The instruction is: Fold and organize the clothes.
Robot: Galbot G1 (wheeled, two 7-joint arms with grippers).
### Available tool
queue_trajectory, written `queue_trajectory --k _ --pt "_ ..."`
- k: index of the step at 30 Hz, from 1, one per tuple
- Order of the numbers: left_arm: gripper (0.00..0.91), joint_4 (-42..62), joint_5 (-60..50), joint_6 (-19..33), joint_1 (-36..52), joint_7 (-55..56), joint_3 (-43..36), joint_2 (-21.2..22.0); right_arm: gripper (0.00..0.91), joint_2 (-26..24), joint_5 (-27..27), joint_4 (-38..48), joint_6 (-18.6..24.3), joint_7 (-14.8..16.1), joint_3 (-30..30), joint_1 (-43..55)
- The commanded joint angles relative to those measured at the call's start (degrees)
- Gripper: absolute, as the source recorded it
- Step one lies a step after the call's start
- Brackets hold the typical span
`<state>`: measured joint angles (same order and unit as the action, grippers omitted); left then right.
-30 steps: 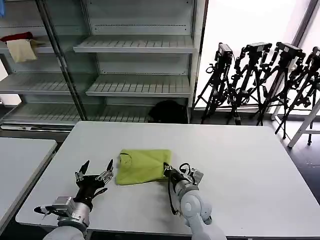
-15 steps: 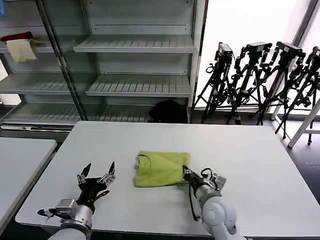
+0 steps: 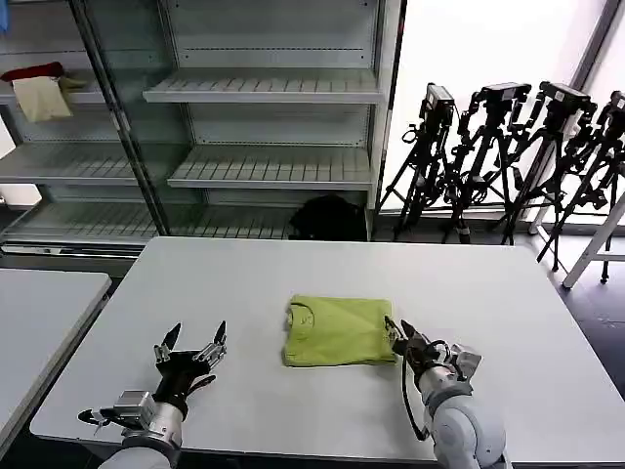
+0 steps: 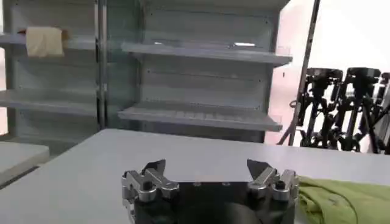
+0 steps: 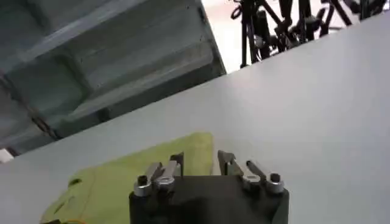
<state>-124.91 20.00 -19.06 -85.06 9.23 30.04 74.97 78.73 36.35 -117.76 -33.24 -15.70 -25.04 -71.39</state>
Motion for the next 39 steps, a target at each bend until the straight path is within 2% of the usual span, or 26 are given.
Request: queue_trajectory --k 1,3,5,7,8,10,12,17,21,31,39 --pt "0.907 2.0 0.4 1.7 1.1 -1.6 0.5 -0.1 0.907 -4.4 -32.7 -8.2 2.4 11.2 -8.6 -4.7" --pt "0.907 3.2 0.5 2.8 1.6 -2.7 0.9 -0.3 0.907 -6.3 -35.8 -6.5 4.8 11.7 -12.2 -4.8" --pt "0.907 5.3 1.2 4.4 2.4 -3.8 2.0 -0.7 0.907 -9.5 -36.1 -2.8 7.6 14.1 -17.7 -4.7" --pt "0.907 6.1 3.3 4.0 2.7 -5.4 3.2 -1.5 0.907 -10.9 -34.6 -1.0 8.3 15.3 -20.4 -4.9" --pt "0.907 6.4 5.5 3.2 3.0 -6.5 4.2 -2.4 0.907 -12.5 -30.2 0.5 8.0 17.1 -23.3 -5.3" --pt "0.907 6.4 7.6 2.6 3.2 -7.3 5.5 -3.5 0.907 -14.0 -26.1 1.6 7.6 19.5 -25.9 -6.1" --pt "0.907 6.3 10.6 2.0 3.4 -8.4 7.9 -5.0 0.907 -15.0 -24.8 2.6 8.7 20.0 -26.9 -6.8" --pt "0.907 7.4 20.1 1.6 3.2 -10.6 12.6 -9.7 0.907 -15.0 -23.1 3.1 10.0 19.4 -26.4 -7.6" --pt "0.907 8.6 20.1 1.8 3.0 -10.4 13.9 -11.4 0.907 -15.2 -23.2 3.8 10.9 19.2 -26.0 -7.9" --pt "0.907 11.3 18.9 3.6 3.5 -9.4 13.2 -12.0 0.907 -16.7 -23.0 4.1 10.1 18.5 -26.3 -9.0" --pt "0.907 12.5 16.8 6.1 3.8 -8.8 13.0 -13.2 0.907 -16.7 -21.9 4.2 10.3 19.3 -26.2 -9.2"
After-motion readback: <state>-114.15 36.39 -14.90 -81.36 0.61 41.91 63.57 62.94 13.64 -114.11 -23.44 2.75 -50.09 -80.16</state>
